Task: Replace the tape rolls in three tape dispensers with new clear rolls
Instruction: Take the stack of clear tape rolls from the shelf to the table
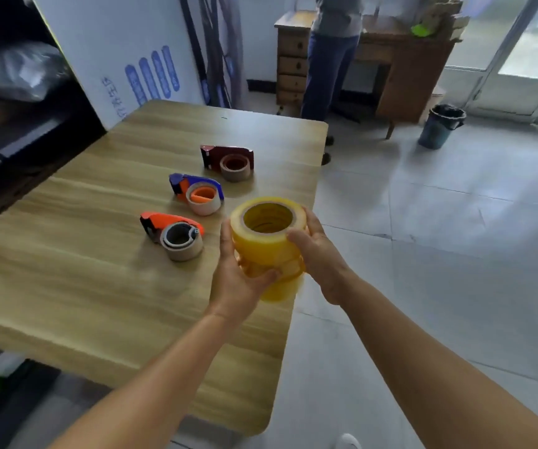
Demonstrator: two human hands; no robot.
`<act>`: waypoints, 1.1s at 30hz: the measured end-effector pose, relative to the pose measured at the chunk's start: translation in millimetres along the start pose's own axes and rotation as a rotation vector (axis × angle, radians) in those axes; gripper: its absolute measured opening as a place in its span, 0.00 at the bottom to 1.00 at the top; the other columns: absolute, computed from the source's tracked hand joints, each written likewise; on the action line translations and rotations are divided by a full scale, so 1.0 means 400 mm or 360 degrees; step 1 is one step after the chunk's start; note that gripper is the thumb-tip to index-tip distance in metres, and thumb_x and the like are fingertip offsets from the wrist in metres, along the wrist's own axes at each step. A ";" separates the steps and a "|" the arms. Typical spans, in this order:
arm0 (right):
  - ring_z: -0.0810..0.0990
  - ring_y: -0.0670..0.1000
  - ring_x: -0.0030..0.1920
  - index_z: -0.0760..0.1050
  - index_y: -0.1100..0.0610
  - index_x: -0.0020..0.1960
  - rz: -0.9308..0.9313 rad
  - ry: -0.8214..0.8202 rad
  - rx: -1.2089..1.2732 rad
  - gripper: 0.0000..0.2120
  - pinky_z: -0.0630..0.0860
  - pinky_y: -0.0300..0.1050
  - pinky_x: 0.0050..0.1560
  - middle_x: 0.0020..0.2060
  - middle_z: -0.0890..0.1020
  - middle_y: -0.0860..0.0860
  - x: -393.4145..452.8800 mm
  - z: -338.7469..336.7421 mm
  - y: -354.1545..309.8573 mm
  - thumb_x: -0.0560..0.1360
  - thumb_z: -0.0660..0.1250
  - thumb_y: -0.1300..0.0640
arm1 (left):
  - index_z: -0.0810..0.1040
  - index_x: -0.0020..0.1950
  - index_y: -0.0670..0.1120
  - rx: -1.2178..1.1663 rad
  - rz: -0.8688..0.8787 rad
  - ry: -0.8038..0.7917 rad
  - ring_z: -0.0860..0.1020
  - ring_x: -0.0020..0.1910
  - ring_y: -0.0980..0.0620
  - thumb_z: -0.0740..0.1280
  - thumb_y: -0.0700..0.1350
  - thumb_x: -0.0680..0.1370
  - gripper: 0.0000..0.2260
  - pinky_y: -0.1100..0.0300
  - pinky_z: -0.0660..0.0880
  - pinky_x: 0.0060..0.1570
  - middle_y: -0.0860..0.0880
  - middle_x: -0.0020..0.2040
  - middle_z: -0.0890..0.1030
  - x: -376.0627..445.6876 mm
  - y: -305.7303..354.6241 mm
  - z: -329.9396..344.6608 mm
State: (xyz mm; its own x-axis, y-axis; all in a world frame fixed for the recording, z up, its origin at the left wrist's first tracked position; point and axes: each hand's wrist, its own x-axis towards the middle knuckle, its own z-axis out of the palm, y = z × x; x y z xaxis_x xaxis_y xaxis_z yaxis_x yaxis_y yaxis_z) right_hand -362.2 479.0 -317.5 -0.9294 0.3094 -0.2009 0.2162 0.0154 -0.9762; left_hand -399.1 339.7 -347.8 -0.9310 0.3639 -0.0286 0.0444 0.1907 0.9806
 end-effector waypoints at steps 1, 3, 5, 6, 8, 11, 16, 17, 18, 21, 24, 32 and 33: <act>0.72 0.55 0.62 0.57 0.37 0.72 0.0014 -0.0071 -0.0025 0.33 0.73 0.59 0.62 0.65 0.70 0.49 0.022 -0.020 0.000 0.68 0.61 0.42 | 0.44 0.72 0.69 -0.0021 -0.0012 0.0072 0.70 0.64 0.52 0.77 0.43 0.67 0.51 0.47 0.75 0.57 0.61 0.66 0.64 0.002 0.002 0.020; 0.72 0.54 0.61 0.57 0.37 0.72 0.0044 -0.0208 -0.0059 0.33 0.73 0.59 0.63 0.64 0.71 0.48 0.056 -0.050 0.002 0.69 0.62 0.43 | 0.45 0.73 0.68 -0.0090 -0.0050 0.0193 0.70 0.62 0.54 0.78 0.43 0.67 0.51 0.55 0.76 0.54 0.63 0.65 0.64 -0.002 0.004 0.054; 0.73 0.53 0.60 0.58 0.36 0.71 0.0043 -0.0360 -0.0094 0.30 0.73 0.59 0.62 0.62 0.72 0.47 0.085 -0.068 0.004 0.71 0.63 0.45 | 0.46 0.74 0.66 -0.0164 -0.0072 0.0325 0.71 0.60 0.57 0.78 0.42 0.66 0.51 0.63 0.76 0.49 0.68 0.62 0.65 -0.010 0.002 0.078; 0.73 0.52 0.60 0.59 0.35 0.70 0.0050 -0.0429 -0.0093 0.27 0.73 0.58 0.62 0.61 0.72 0.46 0.097 -0.072 0.004 0.73 0.63 0.46 | 0.46 0.74 0.65 -0.0190 -0.0085 0.0388 0.71 0.59 0.58 0.78 0.41 0.66 0.51 0.65 0.77 0.48 0.69 0.62 0.65 -0.014 0.001 0.085; 0.73 0.52 0.60 0.62 0.30 0.63 0.0050 -0.0584 -0.0092 0.22 0.74 0.55 0.61 0.58 0.73 0.42 0.121 -0.069 0.004 0.74 0.64 0.48 | 0.48 0.74 0.66 -0.0194 -0.0101 0.0516 0.73 0.59 0.63 0.78 0.41 0.65 0.51 0.66 0.78 0.48 0.70 0.63 0.65 -0.023 -0.005 0.090; 0.75 0.51 0.61 0.62 0.32 0.67 0.0037 -0.0846 -0.0100 0.25 0.74 0.56 0.61 0.60 0.75 0.44 0.156 -0.033 0.004 0.73 0.65 0.48 | 0.49 0.72 0.70 -0.0170 -0.0126 0.0717 0.73 0.62 0.60 0.79 0.41 0.64 0.51 0.61 0.78 0.53 0.70 0.64 0.65 -0.043 -0.017 0.077; 0.74 0.49 0.62 0.59 0.35 0.70 0.0088 -0.1156 -0.0125 0.31 0.71 0.55 0.64 0.62 0.75 0.44 0.208 0.073 0.022 0.69 0.66 0.46 | 0.49 0.67 0.75 -0.0123 -0.0184 0.1035 0.70 0.67 0.50 0.79 0.41 0.63 0.51 0.43 0.74 0.62 0.57 0.73 0.64 -0.055 -0.053 0.020; 0.73 0.50 0.63 0.59 0.34 0.69 0.0111 -0.1215 -0.0138 0.31 0.70 0.56 0.65 0.63 0.74 0.44 0.219 0.095 0.026 0.69 0.66 0.46 | 0.49 0.67 0.76 -0.0096 -0.0191 0.1092 0.70 0.68 0.50 0.79 0.41 0.63 0.51 0.44 0.73 0.62 0.57 0.73 0.63 -0.054 -0.063 0.008; 0.72 0.50 0.64 0.58 0.34 0.70 0.0131 -0.1267 -0.0162 0.33 0.69 0.56 0.66 0.65 0.73 0.45 0.231 0.116 0.029 0.68 0.66 0.45 | 0.49 0.66 0.77 -0.0075 -0.0193 0.1144 0.70 0.68 0.50 0.79 0.41 0.64 0.51 0.44 0.73 0.63 0.57 0.73 0.63 -0.052 -0.075 -0.004; 0.68 0.51 0.68 0.53 0.36 0.74 0.0161 -0.1371 -0.0237 0.37 0.66 0.55 0.69 0.71 0.67 0.45 0.270 0.184 0.039 0.69 0.67 0.43 | 0.49 0.65 0.77 -0.0106 -0.0200 0.1266 0.71 0.67 0.52 0.79 0.39 0.64 0.51 0.46 0.72 0.64 0.57 0.73 0.64 -0.034 -0.113 -0.044; 0.66 0.48 0.69 0.55 0.35 0.73 0.0141 -0.1403 -0.0278 0.36 0.66 0.48 0.65 0.71 0.66 0.43 0.308 0.249 0.044 0.69 0.66 0.44 | 0.50 0.64 0.78 -0.0155 -0.0225 0.1363 0.73 0.65 0.54 0.79 0.38 0.64 0.51 0.51 0.73 0.63 0.57 0.72 0.66 -0.001 -0.147 -0.086; 0.68 0.46 0.67 0.54 0.38 0.74 0.0148 -0.1583 -0.0323 0.37 0.66 0.46 0.66 0.67 0.70 0.42 0.373 0.415 0.059 0.68 0.64 0.47 | 0.49 0.65 0.79 -0.0180 -0.0394 0.1543 0.72 0.61 0.65 0.78 0.37 0.64 0.53 0.55 0.73 0.60 0.70 0.64 0.67 0.030 -0.210 -0.208; 0.69 0.46 0.67 0.55 0.39 0.74 0.0145 -0.1603 -0.0329 0.37 0.66 0.47 0.67 0.67 0.71 0.43 0.374 0.434 0.063 0.68 0.64 0.48 | 0.49 0.65 0.79 -0.0184 -0.0414 0.1569 0.72 0.61 0.65 0.78 0.36 0.64 0.52 0.54 0.72 0.61 0.70 0.64 0.68 0.028 -0.215 -0.219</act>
State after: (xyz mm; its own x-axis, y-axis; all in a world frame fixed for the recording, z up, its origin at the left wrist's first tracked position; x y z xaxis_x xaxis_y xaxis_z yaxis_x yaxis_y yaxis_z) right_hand -547.9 360.5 -386.3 -0.7056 -0.6210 -0.3413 0.2571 0.2244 -0.9400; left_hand -445.1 247.5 -415.5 -0.7927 -0.5972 -0.1221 -0.1877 0.0486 0.9810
